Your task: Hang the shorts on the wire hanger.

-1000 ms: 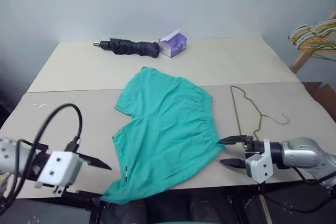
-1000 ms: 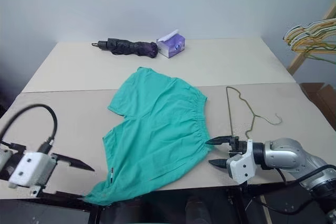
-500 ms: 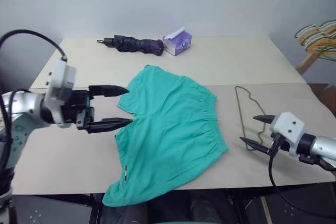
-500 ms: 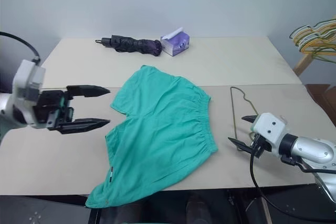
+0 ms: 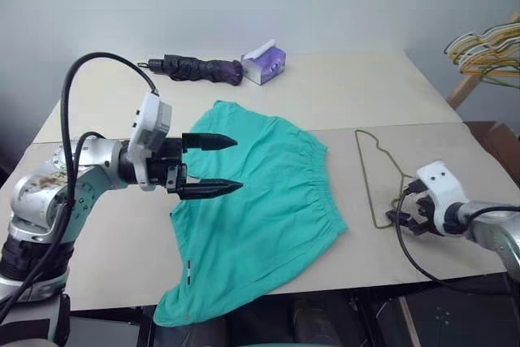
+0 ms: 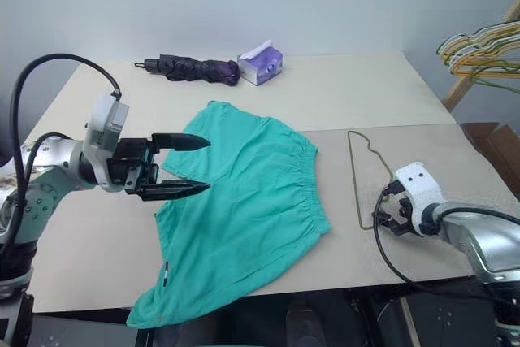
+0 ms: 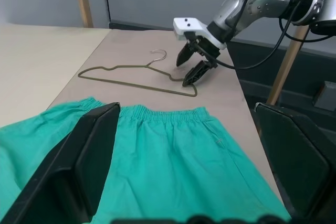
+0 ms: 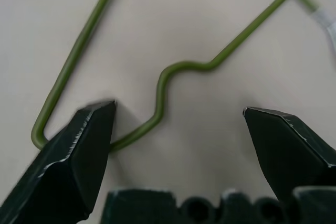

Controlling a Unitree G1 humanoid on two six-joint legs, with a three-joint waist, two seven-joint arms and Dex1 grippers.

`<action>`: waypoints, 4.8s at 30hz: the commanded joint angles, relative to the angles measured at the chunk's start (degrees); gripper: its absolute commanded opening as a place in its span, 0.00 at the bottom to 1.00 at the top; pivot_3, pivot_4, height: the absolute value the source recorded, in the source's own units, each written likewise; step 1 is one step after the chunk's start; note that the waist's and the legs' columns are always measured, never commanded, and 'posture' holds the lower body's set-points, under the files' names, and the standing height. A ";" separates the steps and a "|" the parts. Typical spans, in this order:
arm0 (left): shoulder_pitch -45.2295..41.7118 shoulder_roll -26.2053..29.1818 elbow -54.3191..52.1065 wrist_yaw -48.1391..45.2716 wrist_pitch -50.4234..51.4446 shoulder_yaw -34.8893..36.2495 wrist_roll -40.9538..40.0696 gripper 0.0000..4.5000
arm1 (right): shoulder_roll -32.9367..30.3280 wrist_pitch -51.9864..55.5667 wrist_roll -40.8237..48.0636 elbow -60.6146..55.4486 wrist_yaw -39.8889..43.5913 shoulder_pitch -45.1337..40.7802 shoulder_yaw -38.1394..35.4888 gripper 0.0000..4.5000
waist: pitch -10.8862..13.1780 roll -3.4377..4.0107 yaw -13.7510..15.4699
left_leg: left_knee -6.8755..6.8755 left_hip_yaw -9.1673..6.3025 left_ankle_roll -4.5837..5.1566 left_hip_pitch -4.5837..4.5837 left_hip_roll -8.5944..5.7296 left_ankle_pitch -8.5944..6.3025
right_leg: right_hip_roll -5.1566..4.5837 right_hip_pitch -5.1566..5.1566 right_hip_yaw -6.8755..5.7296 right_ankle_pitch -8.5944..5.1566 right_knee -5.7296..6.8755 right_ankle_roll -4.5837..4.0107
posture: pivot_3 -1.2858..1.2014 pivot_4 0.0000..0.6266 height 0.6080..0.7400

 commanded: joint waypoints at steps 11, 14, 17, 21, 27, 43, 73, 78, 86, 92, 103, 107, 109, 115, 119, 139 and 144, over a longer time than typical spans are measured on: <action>-0.46 -0.52 -0.56 -0.94 -1.61 1.91 2.23 1.00 | 1.07 0.74 -6.69 2.15 1.77 -4.04 2.05 0.08 | -0.09 -0.14 0.21 | 0.04 -0.03 0.00 -0.01 -0.01 0.00 | -0.01 0.03 -0.03 0.03 0.00 0.05 | 0.49 0.13 1.00; -1.35 -1.15 0.57 -0.89 -2.44 1.59 3.47 1.00 | 0.60 -0.43 -8.45 2.36 1.90 -5.16 2.07 0.01 | -0.09 -0.13 0.20 | 0.04 -0.03 0.00 -0.05 -0.01 0.00 | -0.01 0.00 -0.03 0.03 0.00 0.05 | 0.49 0.13 1.00; -2.73 -2.56 1.98 0.07 -3.26 1.36 5.15 1.00 | -0.93 -4.54 -11.15 2.51 2.82 -6.22 2.22 0.01 | -0.09 -0.13 0.18 | 0.04 -0.03 0.00 -0.07 -0.02 0.00 | -0.01 -0.04 -0.03 0.03 0.02 0.04 | 0.49 0.11 1.00; -6.21 -5.73 5.61 3.25 -4.42 0.97 7.81 1.00 | -6.75 -30.32 -24.99 5.16 1.94 -4.99 6.37 0.01 | -0.12 -0.07 0.19 | 0.04 0.00 0.00 -0.10 -0.06 0.00 | -0.06 -0.08 -0.02 0.03 0.01 0.07 | 0.48 0.09 1.00; -14.79 -8.91 13.91 6.07 -4.31 0.36 11.54 1.00 | -11.87 -74.04 -43.60 20.25 -3.94 -11.59 11.77 0.01 | -0.27 -0.04 -0.39 | 0.05 0.03 -0.02 -0.18 -0.06 0.01 | -0.07 -0.19 -0.01 0.06 0.00 0.09 | 0.48 0.05 1.00; -34.59 -12.79 39.75 -6.20 1.86 -15.69 25.16 1.00 | -6.75 -118.68 -77.32 41.01 -30.37 -40.31 21.79 0.01 | -1.14 0.18 -5.29 | 0.02 -0.20 -0.83 -0.65 -0.28 0.50 | -0.21 -0.72 -0.01 0.17 0.28 0.15 | 0.48 0.02 1.00; -33.67 -17.32 43.15 -11.91 -3.64 -19.90 36.18 0.00 | -6.10 -120.71 -71.15 37.02 -22.58 -40.29 18.74 0.12 | -1.56 0.35 -9.41 | 0.05 -0.27 -0.83 -0.58 -0.31 0.52 | -0.26 -0.68 0.00 0.19 0.43 0.16 | 0.47 0.00 1.00; -33.56 -15.71 43.10 -11.78 -5.15 -19.64 37.49 0.00 | -7.31 -124.95 -63.85 36.85 -16.19 -39.20 19.66 0.46 | -1.70 0.40 -9.51 | 0.05 -0.27 -0.83 -0.42 -0.31 0.52 | -0.26 -0.50 0.00 0.19 0.41 0.16 | 0.47 0.00 1.00; -25.48 -9.55 38.41 -9.55 -23.12 -19.99 44.12 0.00 | -13.20 -90.35 -10.72 16.68 23.14 -26.52 20.06 0.99 | -2.12 0.41 -9.39 | 0.04 -0.32 -0.73 0.17 -0.29 0.46 | -0.25 0.22 -0.01 0.18 0.31 0.18 | 0.48 0.01 1.00; -23.34 -8.51 34.45 -12.20 -26.17 -18.80 42.61 0.00 | -12.78 -59.18 -2.99 8.90 37.79 -30.09 19.64 0.99 | -2.44 0.49 -7.95 | 0.17 -0.34 -0.60 0.13 -0.26 0.38 | -0.25 0.21 -0.06 0.24 0.36 0.23 | 0.48 0.02 1.00; -22.48 -9.55 31.09 -12.87 -24.36 -18.22 41.49 0.00 | -0.01 -41.43 -18.98 13.56 42.43 -37.80 25.93 0.99 | -2.64 0.60 -5.51 | 0.33 -0.30 -0.51 -0.22 -0.29 0.32 | -0.24 -0.11 -0.05 0.22 0.34 0.26 | 0.49 0.03 1.00; -22.34 -9.47 31.02 -13.26 -24.44 -18.30 41.68 0.00 | 2.04 -39.05 -19.84 12.85 43.34 -37.92 24.37 0.71 | -2.64 0.60 -4.60 | 0.38 -0.31 -0.48 -0.26 -0.30 0.30 | -0.25 -0.11 -0.06 0.22 0.32 0.27 | 0.48 0.04 1.00; -22.21 -9.47 31.03 -13.51 -24.70 -18.52 41.86 0.00 | 2.59 -38.05 -19.68 12.12 43.97 -38.19 23.58 0.55 | -2.64 0.60 -4.45 | 0.39 -0.30 -0.48 -0.25 -0.30 0.30 | -0.24 -0.11 -0.06 0.22 0.33 0.27 | 0.48 0.04 1.00; -22.23 -10.37 31.34 -13.05 -25.04 -18.51 41.96 0.00 | 3.39 -37.71 -20.77 11.47 45.91 -37.80 22.47 0.08 | -2.64 0.60 -4.41 | 0.41 -0.30 -0.48 -0.25 -0.30 0.30 | -0.24 -0.09 -0.07 0.22 0.33 0.28 | 0.48 0.04 1.00; -21.70 -11.22 32.04 -13.02 -27.25 -17.09 40.50 0.00 | 3.47 -38.51 -21.52 11.89 46.77 -37.32 21.67 0.01 | -2.64 0.61 -4.58 | 0.41 -0.31 -0.47 -0.24 -0.29 0.30 | -0.23 -0.09 -0.07 0.22 0.34 0.28 | 0.48 0.04 1.00; -15.91 -5.39 29.07 -16.10 -19.26 -0.60 23.30 0.99 | -8.18 -13.28 -4.93 2.20 49.39 -14.23 2.23 0.00 | -2.60 0.59 -2.86 | 0.40 -0.26 -0.41 -0.19 -0.26 0.25 | -0.22 -0.03 -0.07 0.21 0.31 0.29 | 0.49 0.11 1.00; -10.89 -0.44 19.38 -19.71 -6.64 3.86 12.46 0.99 | -8.52 4.62 3.40 4.20 46.91 -7.92 -4.73 0.00 | -2.57 0.56 -2.55 | 0.40 -0.26 -0.39 -0.22 -0.24 0.23 | -0.21 -0.03 -0.07 0.20 0.27 0.30 | 0.49 0.12 1.00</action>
